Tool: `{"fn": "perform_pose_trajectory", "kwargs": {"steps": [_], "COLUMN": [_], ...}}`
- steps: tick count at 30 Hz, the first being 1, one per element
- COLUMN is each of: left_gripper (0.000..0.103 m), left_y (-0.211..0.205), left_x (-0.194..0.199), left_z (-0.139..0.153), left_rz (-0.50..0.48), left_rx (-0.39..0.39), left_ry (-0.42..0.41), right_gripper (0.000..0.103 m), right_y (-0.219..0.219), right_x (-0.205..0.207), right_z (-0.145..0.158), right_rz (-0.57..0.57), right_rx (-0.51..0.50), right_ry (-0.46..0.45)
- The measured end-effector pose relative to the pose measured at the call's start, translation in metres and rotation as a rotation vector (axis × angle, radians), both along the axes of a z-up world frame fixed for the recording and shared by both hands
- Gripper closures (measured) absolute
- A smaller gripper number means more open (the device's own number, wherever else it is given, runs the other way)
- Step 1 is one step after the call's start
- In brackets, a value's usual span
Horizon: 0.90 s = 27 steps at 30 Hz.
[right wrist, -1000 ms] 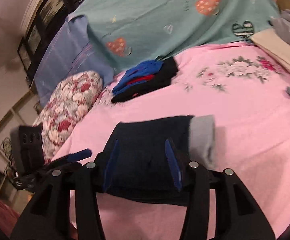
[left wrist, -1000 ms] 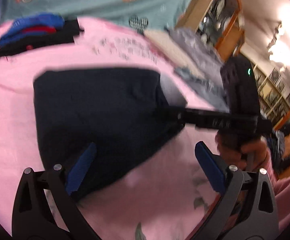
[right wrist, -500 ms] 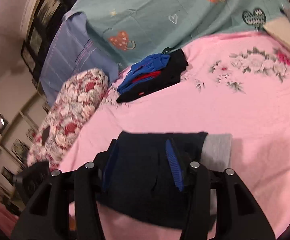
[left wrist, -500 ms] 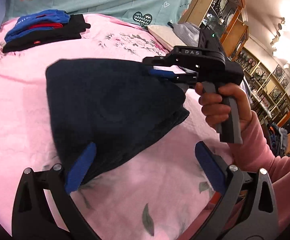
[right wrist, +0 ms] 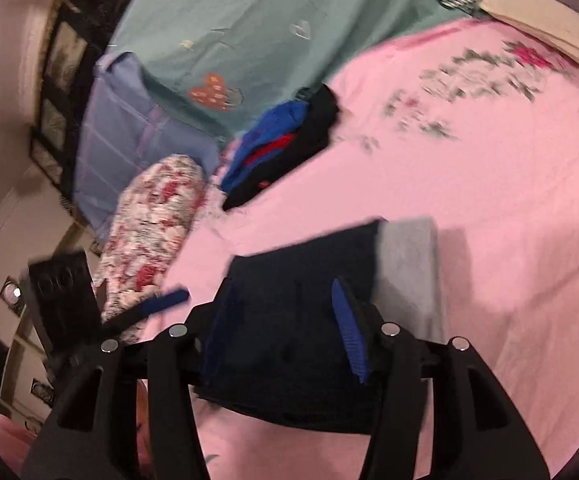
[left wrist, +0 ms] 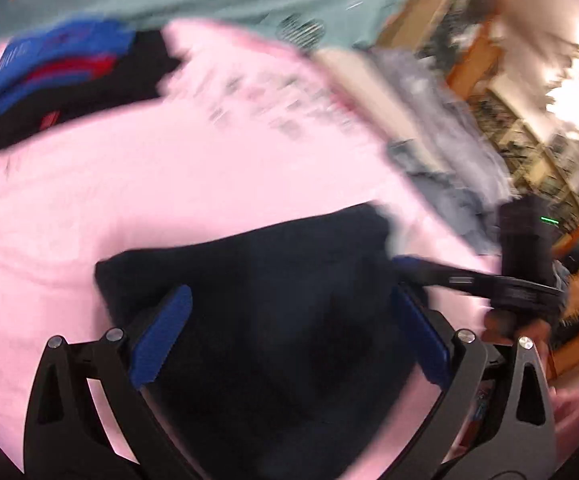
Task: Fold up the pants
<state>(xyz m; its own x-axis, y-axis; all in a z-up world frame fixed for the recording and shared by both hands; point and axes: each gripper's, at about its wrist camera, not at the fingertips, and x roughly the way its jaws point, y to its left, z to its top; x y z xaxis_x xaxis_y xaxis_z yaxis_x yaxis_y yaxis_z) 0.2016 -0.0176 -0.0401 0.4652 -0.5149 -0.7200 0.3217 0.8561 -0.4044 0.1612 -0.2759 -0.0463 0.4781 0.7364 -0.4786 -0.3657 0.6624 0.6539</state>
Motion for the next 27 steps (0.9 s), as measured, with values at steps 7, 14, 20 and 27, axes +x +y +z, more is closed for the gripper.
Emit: {"fn": "perform_pose_trajectory", "kwargs": {"steps": [7,14,20,27], "left_gripper": [0.002,0.002,0.002,0.002], "left_y": [0.018,-0.006,-0.004,0.042], "left_x": [-0.033,-0.078,-0.114,-0.135], "left_z": [0.027,0.002,-0.007,0.014], "left_rz": [0.077,-0.018,0.029,0.172], "left_rx": [-0.065,-0.040,0.112,0.009], "left_ry": [-0.093,-0.010,-0.030,-0.045], "right_gripper": [0.051,0.051,0.051,0.049], "right_y": [-0.022,0.005,0.003,-0.002], "right_x": [-0.019,-0.053,-0.040,-0.072], "right_z": [-0.017,0.012,-0.031,0.002], "right_rz": [-0.083,0.084,0.039,0.043], "right_rx": [-0.021,-0.022,-0.084,-0.102], "right_ry": [0.022,-0.128,0.020,-0.117]}}
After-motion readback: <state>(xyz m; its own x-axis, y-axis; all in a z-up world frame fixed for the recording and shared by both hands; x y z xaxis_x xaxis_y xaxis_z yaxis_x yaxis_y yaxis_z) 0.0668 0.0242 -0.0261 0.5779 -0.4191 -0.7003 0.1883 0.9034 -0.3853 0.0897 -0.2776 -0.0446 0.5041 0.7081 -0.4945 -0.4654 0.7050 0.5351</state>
